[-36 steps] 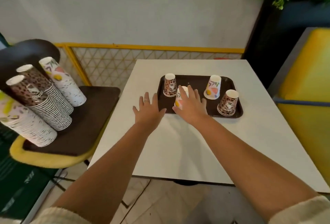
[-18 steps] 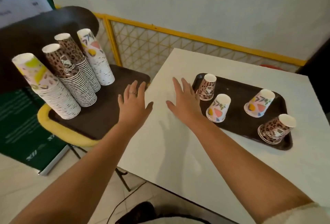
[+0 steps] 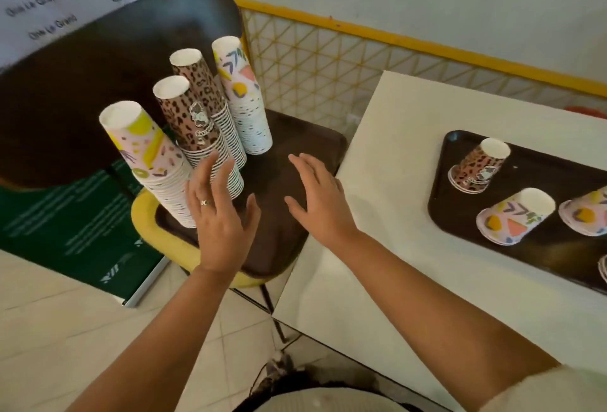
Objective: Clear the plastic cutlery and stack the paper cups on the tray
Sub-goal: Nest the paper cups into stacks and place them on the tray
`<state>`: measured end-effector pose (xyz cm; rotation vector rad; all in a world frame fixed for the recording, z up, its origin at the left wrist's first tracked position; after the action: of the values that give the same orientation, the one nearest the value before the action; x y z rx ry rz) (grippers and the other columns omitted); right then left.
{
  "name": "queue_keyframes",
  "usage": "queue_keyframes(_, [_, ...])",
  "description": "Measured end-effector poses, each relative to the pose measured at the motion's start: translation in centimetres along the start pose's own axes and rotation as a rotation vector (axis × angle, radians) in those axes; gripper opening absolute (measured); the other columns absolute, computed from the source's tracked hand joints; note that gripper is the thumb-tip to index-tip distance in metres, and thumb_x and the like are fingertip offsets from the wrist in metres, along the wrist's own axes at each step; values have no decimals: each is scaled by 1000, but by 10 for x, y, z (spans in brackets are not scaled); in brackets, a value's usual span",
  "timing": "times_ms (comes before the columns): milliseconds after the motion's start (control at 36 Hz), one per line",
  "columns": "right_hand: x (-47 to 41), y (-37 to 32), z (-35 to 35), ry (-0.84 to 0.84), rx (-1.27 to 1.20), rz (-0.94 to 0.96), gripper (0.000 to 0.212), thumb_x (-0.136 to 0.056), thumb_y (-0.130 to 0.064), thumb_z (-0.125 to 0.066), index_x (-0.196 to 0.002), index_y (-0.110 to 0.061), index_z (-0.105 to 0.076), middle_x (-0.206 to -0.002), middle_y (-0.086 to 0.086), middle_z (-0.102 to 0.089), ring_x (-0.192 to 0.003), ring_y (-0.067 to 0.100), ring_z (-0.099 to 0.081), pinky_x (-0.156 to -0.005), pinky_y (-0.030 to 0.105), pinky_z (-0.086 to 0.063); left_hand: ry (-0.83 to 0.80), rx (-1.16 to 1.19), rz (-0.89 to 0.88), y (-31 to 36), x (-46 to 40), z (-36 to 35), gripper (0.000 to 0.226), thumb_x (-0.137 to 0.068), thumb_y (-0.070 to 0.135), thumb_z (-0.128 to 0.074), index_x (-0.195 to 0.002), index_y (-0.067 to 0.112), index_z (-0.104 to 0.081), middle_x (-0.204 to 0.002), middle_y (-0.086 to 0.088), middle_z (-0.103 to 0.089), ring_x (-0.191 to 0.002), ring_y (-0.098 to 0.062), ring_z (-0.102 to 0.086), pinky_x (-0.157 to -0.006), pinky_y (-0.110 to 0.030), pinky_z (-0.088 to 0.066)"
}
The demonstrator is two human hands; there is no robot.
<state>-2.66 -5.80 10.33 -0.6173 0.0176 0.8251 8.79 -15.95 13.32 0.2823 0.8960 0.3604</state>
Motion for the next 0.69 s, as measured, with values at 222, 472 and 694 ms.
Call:
queue_keyframes(222, [-35, -65, -30, 147, -260, 167, 54, -86, -16, -62, -136, -7, -43, -134, 12, -45, -125, 21, -46, -100, 40, -45, 219, 128, 210, -105, 1, 38, 81, -82, 32, -68, -138, -4, -21, -142, -33, -14, -142, -23, -13, -117, -47, -16])
queue_keyframes(472, [-80, -134, -40, 174, -456, 273, 62, -85, -10, -65, -138, 4, -36, -138, 18, -39, -130, 27, -41, -105, 37, -42, -95, 514, 670, -175, 15, -13, 112, -72, 9, -80, -148, 17, 2, -151, -1, -26, -134, -2, -34, -107, -19, -36])
queue_keyframes(694, [-96, -154, -67, 108, -447, 238, 72, -83, -17, -68, -142, -1, -30, -142, 19, -37, -135, 28, -34, -106, 35, -40, -159, 586, 687, -194, 12, -33, 89, -69, 6, -81, -136, 30, -28, -138, 8, -46, -121, 1, -46, -99, -14, -41])
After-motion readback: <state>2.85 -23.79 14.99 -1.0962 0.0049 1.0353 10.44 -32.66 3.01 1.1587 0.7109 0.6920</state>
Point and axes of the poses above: each hand's wrist, its own x-axis away from the middle knuckle, its own z-axis out of the back of the hand, y = z × x, the point moved 8 cm from there along -x, towards the middle knuckle
